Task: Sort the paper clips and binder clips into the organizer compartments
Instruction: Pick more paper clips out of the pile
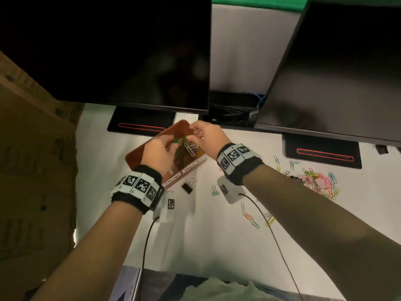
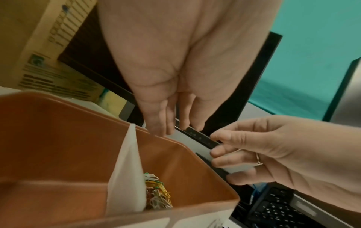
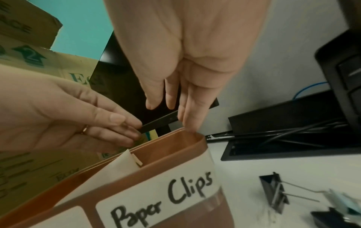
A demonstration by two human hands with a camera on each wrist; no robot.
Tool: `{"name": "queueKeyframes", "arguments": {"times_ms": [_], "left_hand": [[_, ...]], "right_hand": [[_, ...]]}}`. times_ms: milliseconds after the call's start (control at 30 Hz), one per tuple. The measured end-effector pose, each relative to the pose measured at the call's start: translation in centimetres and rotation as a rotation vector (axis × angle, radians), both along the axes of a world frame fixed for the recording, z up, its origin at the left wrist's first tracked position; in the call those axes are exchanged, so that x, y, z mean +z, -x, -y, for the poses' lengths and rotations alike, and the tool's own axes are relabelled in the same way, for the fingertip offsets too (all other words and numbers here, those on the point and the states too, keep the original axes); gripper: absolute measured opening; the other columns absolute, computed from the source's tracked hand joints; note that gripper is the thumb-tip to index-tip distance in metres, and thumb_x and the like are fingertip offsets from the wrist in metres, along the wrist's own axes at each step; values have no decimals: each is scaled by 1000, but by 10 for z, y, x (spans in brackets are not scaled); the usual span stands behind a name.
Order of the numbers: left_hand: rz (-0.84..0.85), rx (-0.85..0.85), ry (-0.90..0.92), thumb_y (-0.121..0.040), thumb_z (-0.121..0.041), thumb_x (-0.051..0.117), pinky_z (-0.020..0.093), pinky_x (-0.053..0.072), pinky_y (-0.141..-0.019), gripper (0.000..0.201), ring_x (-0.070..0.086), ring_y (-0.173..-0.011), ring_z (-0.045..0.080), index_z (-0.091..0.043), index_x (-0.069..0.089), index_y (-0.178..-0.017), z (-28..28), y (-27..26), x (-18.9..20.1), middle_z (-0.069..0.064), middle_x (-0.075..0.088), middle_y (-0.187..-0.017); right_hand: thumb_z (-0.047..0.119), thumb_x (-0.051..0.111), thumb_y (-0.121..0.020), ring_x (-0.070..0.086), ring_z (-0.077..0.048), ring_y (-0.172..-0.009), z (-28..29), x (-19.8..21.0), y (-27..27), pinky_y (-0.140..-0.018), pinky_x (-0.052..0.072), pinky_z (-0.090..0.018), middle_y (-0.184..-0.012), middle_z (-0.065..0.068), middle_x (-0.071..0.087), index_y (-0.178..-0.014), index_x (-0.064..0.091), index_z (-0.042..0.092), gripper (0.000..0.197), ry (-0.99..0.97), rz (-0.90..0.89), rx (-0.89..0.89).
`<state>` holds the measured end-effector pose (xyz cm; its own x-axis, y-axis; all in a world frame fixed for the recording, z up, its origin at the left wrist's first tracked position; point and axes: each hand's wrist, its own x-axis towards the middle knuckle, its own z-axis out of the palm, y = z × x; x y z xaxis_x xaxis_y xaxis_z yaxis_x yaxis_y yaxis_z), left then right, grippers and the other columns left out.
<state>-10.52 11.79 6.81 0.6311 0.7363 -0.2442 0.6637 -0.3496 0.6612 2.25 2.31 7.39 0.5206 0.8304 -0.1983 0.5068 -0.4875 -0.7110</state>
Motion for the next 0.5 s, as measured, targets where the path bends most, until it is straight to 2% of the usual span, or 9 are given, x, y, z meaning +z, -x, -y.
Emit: {"name": "queueKeyframes", "arguments": {"times_ms": [67, 167, 200, 267, 300, 367, 433, 500], "left_hand": [[85, -77, -19, -90, -20, 56, 28, 45, -96, 30, 56, -111, 11, -17, 57, -120, 6, 7, 3, 0, 60, -121], [121, -237, 3, -89, -22, 57, 24, 48, -90, 23, 58, -101, 6, -21, 60, -111, 27, 15, 0, -6, 62, -112], [126, -294, 27, -89, -22, 58, 23, 49, -88, 21, 59, -97, 6, -21, 61, -109, 36, 16, -3, -7, 62, -108], [125, -395, 83, -88, -20, 59, 23, 52, -81, 20, 62, -87, 9, -19, 62, -108, 57, 12, -12, -8, 62, -101], [109, -447, 100, -88, -19, 60, 22, 53, -78, 22, 62, -83, 9, -18, 62, -109, 68, 9, -18, -9, 61, -102], [59, -554, 119, -87, -20, 60, 13, 48, -71, 25, 60, -82, 8, -18, 61, -112, 92, 2, -30, -5, 61, -107], [15, -641, 123, -87, -22, 60, 12, 43, -72, 28, 57, -87, 9, -20, 59, -115, 116, -7, -43, -1, 59, -110], [-23, -696, 122, -87, -24, 60, 20, 45, -83, 33, 54, -96, 10, -22, 55, -120, 139, -19, -52, -1, 54, -115]], "right_hand": [[24, 55, -92, 59, -14, -101, 14, -2, -3, -81, 43, -20, -114, -3, 61, -118, 57, 15, 27, -34, 34, -3], [24, 52, -93, 56, -9, -85, 54, -6, -7, -71, 40, -13, -99, 4, 60, -108, 62, 16, 19, -51, 38, 9], [25, 52, -93, 56, -9, -82, 70, -10, -8, -69, 42, -14, -95, 6, 60, -105, 63, 16, 18, -40, 26, 10], [25, 54, -92, 60, -14, -78, 106, -18, -11, -71, 50, -23, -91, 5, 63, -99, 63, 19, 13, 11, 0, -2], [26, 55, -91, 62, -16, -75, 125, -24, -12, -72, 53, -27, -90, 3, 66, -97, 62, 20, 11, 56, -25, -12], [29, 55, -91, 63, -16, -69, 162, -33, -16, -70, 56, -32, -88, -1, 67, -96, 61, 21, 10, 161, -54, -10], [28, 54, -92, 62, -10, -64, 196, -40, -21, -69, 57, -32, -85, -2, 68, -95, 59, 22, 8, 252, -80, -5], [28, 53, -92, 58, -3, -63, 222, -44, -26, -69, 53, -27, -84, 4, 65, -99, 58, 25, 9, 298, -84, 26]]}}
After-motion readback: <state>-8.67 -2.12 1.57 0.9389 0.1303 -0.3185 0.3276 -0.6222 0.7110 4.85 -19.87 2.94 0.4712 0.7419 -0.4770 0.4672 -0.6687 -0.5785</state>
